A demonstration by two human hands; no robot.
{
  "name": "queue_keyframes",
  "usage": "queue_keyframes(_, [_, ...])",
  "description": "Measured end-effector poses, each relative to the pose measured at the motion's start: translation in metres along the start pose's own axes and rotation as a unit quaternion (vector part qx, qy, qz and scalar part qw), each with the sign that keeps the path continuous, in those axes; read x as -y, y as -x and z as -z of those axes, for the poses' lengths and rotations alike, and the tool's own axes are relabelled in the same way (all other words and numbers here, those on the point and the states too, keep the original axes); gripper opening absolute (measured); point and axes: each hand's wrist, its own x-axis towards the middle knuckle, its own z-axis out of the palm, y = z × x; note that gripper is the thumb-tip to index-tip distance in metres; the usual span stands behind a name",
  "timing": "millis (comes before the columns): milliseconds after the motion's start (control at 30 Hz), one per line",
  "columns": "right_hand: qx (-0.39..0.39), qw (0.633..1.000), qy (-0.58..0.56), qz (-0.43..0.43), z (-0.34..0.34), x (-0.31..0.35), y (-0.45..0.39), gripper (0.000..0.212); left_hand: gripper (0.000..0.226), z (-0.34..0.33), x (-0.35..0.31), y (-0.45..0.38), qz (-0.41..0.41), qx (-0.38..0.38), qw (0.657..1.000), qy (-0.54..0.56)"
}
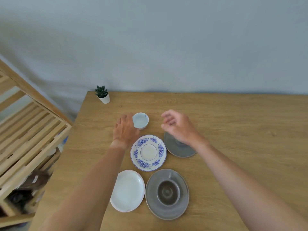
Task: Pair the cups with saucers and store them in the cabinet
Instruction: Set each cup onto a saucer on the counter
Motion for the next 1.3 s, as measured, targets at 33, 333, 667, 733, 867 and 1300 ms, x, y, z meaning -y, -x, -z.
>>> queue_keyframes(33, [0.069, 0.997, 0.036, -0.016, -0.018, 0.0, -0.003, 0.042, 0.052, -0.001, 0.004, -0.004, 0.006, 0.01, 1.0, 0.007])
queue_keyframes(333, [0.139, 0.896, 0.42, 0.045, -0.093, -0.054, 0.002, 0.088, 0.091, -0.002, 0.018, -0.032, -0.089, 0.121, 0.985, 0.084])
queue_keyframes(667, [0.11, 0.915, 0.386, 0.048, -0.098, -0.053, -0.016, 0.094, 0.079, 0.006, 0.035, -0.026, -0.118, 0.051, 0.972, 0.195])
queue_keyframes(733, [0.086, 0.912, 0.398, 0.05, -0.104, -0.051, -0.02, 0.09, 0.08, 0.011, 0.041, -0.023, -0.12, 0.036, 0.971, 0.205])
queue_keyframes(867, [0.051, 0.93, 0.365, 0.005, -0.117, -0.047, -0.021, 0.085, 0.089, 0.019, 0.054, -0.016, -0.123, 0.068, 0.971, 0.192])
queue_keyframes(1300, [0.102, 0.97, 0.204, -0.079, -0.114, -0.044, -0.02, 0.068, 0.089, 0.011, 0.054, 0.009, -0.132, 0.124, 0.972, 0.15])
